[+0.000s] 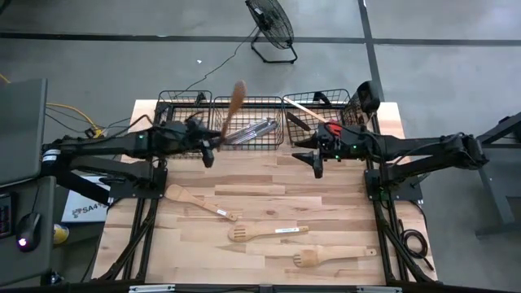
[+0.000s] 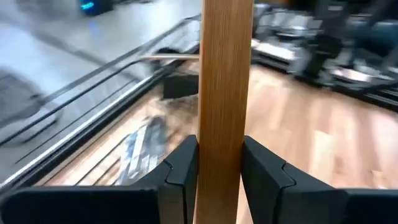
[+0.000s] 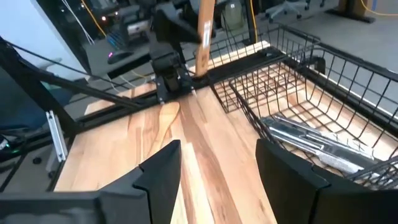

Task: Pick & Place Kitchen Items
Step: Put the wooden serving spoon into the left wire basket

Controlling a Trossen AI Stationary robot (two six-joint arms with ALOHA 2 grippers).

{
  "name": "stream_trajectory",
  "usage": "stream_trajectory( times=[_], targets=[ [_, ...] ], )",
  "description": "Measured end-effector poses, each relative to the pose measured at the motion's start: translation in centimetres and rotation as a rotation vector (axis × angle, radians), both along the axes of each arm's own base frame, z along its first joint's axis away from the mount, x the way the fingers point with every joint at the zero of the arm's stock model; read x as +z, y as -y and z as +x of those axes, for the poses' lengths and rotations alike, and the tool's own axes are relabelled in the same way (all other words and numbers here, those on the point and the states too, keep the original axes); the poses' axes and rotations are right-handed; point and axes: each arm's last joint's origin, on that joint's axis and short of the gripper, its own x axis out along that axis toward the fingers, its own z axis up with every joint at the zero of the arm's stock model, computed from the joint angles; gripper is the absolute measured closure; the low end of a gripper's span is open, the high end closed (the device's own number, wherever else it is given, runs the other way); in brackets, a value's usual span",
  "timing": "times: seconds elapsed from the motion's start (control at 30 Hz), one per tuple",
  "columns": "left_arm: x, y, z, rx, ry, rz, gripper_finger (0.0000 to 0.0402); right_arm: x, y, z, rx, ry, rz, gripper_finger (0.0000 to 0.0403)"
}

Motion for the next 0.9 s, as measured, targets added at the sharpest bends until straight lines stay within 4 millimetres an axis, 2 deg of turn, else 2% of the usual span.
stream_trajectory(
  times=[0.2, 0.43, 0.73, 0.9],
  targets=[
    [-0.5, -0.1, -2.8, 0.28, 0.013, -0.186, 0.0311, -0.1, -0.2, 0.0, -0.019, -0.008, 0.018, 0.0203],
    [-1.3, -0.2, -4.7, 0.497, 0.023, -0.309, 0.0311, -0.2, -0.5, 0.1, -0.018, -0.011, 0.013, 0.0203],
    [-0.6, 0.0, -6.3, 0.545, 0.198, -0.405, 0.0311, -0.3, -1.0, 0.0, 0.006, -0.024, 0.012, 0.0203],
    [-2.7, 0.0, -6.5, 0.538, 0.323, -0.471, 0.0311, -0.3, -1.0, 0.0, 0.006, -0.025, 0.012, 0.0203]
  ],
)
